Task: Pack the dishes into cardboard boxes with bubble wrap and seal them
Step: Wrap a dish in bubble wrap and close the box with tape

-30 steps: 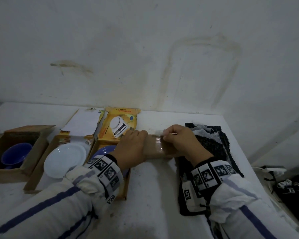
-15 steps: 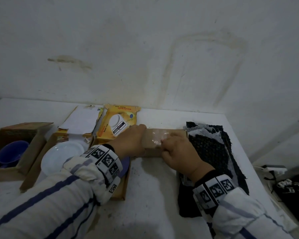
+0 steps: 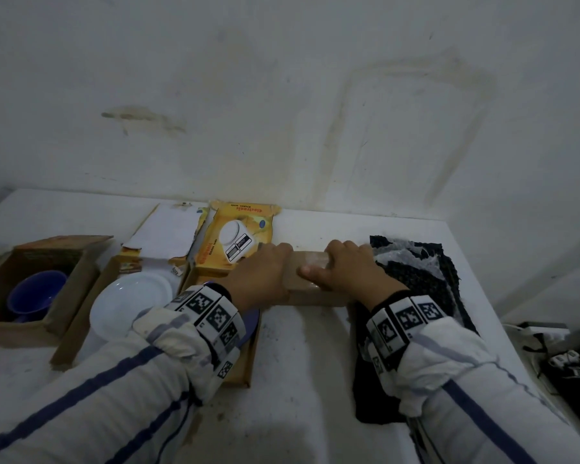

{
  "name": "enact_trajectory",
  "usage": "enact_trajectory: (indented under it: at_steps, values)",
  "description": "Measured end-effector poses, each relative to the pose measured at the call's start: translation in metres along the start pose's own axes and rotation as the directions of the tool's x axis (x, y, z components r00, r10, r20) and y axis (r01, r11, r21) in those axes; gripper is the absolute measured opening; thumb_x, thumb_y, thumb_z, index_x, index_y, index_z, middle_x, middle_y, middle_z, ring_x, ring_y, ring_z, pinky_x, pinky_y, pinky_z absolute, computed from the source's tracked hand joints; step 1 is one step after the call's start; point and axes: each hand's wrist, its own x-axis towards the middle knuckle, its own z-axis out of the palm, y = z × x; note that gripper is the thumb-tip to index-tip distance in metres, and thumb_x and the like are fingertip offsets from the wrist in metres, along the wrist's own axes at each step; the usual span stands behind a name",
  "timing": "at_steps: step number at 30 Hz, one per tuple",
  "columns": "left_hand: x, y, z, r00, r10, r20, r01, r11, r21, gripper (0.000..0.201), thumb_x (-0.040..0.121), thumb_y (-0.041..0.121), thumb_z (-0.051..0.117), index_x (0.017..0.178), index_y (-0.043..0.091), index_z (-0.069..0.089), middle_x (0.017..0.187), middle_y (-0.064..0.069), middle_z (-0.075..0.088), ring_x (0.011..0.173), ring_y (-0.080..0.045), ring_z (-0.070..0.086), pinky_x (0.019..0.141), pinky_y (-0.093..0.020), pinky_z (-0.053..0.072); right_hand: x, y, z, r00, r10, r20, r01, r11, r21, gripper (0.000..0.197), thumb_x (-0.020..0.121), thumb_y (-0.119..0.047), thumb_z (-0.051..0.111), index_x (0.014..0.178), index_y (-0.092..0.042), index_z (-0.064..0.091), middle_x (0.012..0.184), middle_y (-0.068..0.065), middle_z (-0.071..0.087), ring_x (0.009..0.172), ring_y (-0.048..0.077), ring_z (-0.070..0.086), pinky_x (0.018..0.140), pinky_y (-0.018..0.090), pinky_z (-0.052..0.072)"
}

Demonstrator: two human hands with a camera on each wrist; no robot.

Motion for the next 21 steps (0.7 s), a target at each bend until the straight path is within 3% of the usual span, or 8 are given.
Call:
enact_trajectory:
  at_steps: [4, 10, 12, 15, 18, 21]
  values:
    - [-0.002, -0.003, 0.006, 1.000, 0.015, -0.026, -0.015, 1.000, 0.000, 0.057, 0.072, 0.028, 0.075, 0.116, 0.017, 0.041, 0.115, -0.008, 0.046, 0.098, -0.024, 0.051, 0.077, -0.035, 0.047, -0.004, -0.004, -0.001, 0.997, 0.065, -0.047, -0.058, 0.990, 0.127, 0.065, 0.081, -0.075, 0.033, 0.109, -0.019, 0.052, 0.118, 0.008, 0.053, 0.121, 0.032, 0.036, 0.097, 0.052, 0.038]
    - [-0.008, -0.003, 0.010, 0.995, 0.070, -0.069, -0.072, 0.997, -0.029, 0.048, 0.075, 0.028, 0.072, 0.111, 0.013, 0.043, 0.109, -0.006, 0.046, 0.093, -0.025, 0.054, 0.071, -0.034, 0.045, -0.011, 0.002, 0.003, 0.993, 0.006, -0.114, 0.009, 0.992, 0.128, 0.043, 0.097, -0.051, 0.031, 0.110, -0.020, 0.058, 0.113, 0.009, 0.059, 0.116, 0.033, 0.043, 0.090, 0.044, 0.042]
    - [-0.013, -0.003, 0.014, 0.991, 0.095, -0.096, -0.098, 0.995, -0.031, 0.043, 0.078, 0.024, 0.070, 0.110, 0.011, 0.044, 0.106, -0.006, 0.047, 0.091, -0.024, 0.054, 0.067, -0.030, 0.040, -0.013, 0.009, 0.004, 0.993, -0.075, -0.089, 0.084, 0.991, 0.107, 0.038, 0.094, -0.049, 0.042, 0.112, -0.020, 0.058, 0.113, 0.009, 0.060, 0.114, 0.032, 0.047, 0.092, 0.041, 0.042]
    - [-0.020, -0.004, 0.020, 0.988, 0.117, -0.098, -0.119, 0.993, -0.017, 0.047, 0.077, 0.019, 0.071, 0.114, 0.010, 0.043, 0.111, -0.008, 0.046, 0.092, -0.023, 0.053, 0.067, -0.027, 0.037, -0.026, 0.017, 0.004, 0.982, -0.191, -0.010, 0.191, 0.982, -0.005, 0.054, 0.084, -0.051, 0.059, 0.127, -0.019, 0.049, 0.121, 0.006, 0.053, 0.116, 0.028, 0.045, 0.101, 0.036, 0.033]
    - [-0.026, -0.001, 0.023, 0.990, 0.127, -0.057, -0.126, 0.992, 0.013, 0.067, 0.073, 0.031, 0.078, 0.125, 0.013, 0.040, 0.119, -0.003, 0.041, 0.106, -0.020, 0.047, 0.078, -0.025, 0.038, -0.038, 0.019, 0.006, 0.979, -0.205, -0.018, 0.205, 0.979, 0.000, 0.064, 0.078, -0.054, 0.064, 0.131, -0.022, 0.045, 0.126, 0.004, 0.050, 0.119, 0.025, 0.041, 0.103, 0.038, 0.034]
    - [-0.030, -0.002, 0.020, 0.995, 0.081, -0.062, -0.087, 0.991, -0.099, 0.058, 0.077, 0.042, 0.073, 0.122, 0.019, 0.045, 0.119, -0.001, 0.044, 0.107, -0.017, 0.044, 0.089, -0.029, 0.042, -0.048, 0.018, 0.016, 0.985, -0.152, -0.082, 0.159, 0.983, 0.091, 0.064, 0.073, -0.051, 0.071, 0.126, -0.025, 0.048, 0.127, 0.000, 0.049, 0.121, 0.022, 0.038, 0.100, 0.039, 0.038]
